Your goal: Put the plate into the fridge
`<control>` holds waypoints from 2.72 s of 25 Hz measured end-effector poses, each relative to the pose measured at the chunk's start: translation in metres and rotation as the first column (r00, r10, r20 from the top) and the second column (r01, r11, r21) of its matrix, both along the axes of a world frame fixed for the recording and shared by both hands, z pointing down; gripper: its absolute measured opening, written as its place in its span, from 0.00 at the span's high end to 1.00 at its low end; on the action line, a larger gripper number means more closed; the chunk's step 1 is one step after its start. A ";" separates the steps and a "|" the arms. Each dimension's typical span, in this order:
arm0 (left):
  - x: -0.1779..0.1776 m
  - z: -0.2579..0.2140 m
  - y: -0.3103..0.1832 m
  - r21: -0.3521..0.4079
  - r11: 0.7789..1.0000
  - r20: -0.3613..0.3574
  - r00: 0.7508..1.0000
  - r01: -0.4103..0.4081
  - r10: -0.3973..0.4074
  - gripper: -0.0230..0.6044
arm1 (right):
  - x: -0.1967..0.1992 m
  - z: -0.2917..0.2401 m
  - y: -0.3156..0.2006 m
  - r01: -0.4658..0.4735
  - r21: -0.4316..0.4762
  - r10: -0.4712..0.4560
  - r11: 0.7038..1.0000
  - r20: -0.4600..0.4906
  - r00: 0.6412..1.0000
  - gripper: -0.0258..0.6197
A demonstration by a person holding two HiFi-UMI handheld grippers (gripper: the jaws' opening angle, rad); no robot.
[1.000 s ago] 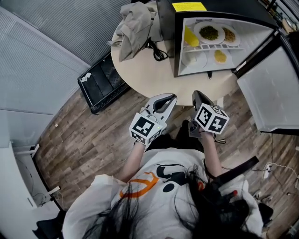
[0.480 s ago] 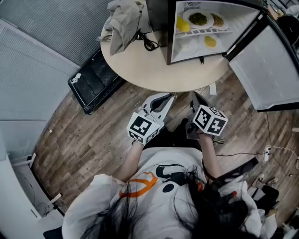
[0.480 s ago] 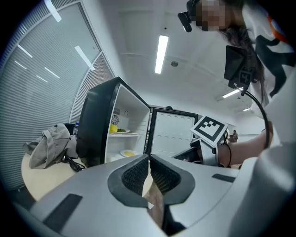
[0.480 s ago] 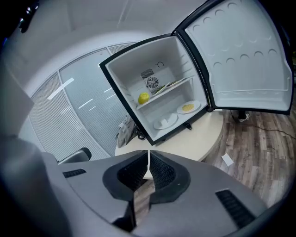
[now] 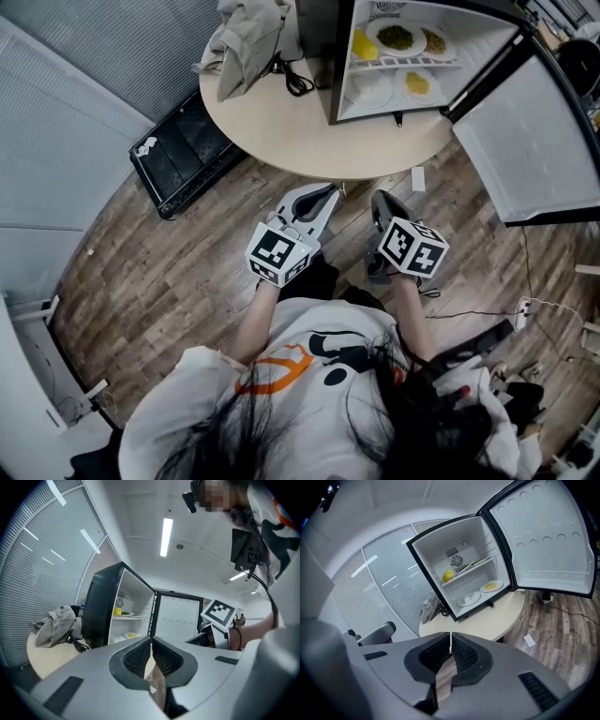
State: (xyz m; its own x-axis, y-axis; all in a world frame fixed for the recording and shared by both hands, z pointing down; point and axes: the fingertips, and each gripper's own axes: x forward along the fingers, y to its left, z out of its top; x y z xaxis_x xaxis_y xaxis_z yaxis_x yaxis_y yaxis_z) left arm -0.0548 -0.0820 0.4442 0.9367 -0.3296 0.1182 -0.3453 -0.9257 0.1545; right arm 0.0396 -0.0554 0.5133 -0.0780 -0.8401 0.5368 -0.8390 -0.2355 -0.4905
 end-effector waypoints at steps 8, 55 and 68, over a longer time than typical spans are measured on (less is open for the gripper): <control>0.011 0.001 0.032 -0.006 0.999 0.015 0.999 0.041 -0.041 0.95 | 0.005 0.003 0.034 0.056 -0.012 -0.055 0.998 0.033 0.998 0.93; 0.044 -0.008 0.219 0.085 0.994 0.077 0.994 0.069 -0.075 0.95 | 0.023 -0.015 0.188 0.179 0.084 -0.185 0.980 0.066 0.981 0.93; 0.051 -0.008 0.232 0.092 0.994 0.083 0.995 0.052 -0.060 0.95 | 0.029 -0.016 0.196 0.174 0.090 -0.181 0.981 0.067 0.981 0.92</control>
State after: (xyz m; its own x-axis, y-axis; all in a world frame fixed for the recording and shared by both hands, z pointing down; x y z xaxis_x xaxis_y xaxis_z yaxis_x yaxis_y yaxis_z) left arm -0.0036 0.1498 0.4363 0.9040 -0.3945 0.1646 -0.4056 -0.9132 0.0394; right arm 0.0682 0.1402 0.4976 -0.2671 -0.8510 0.4522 -0.8239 -0.0416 -0.5652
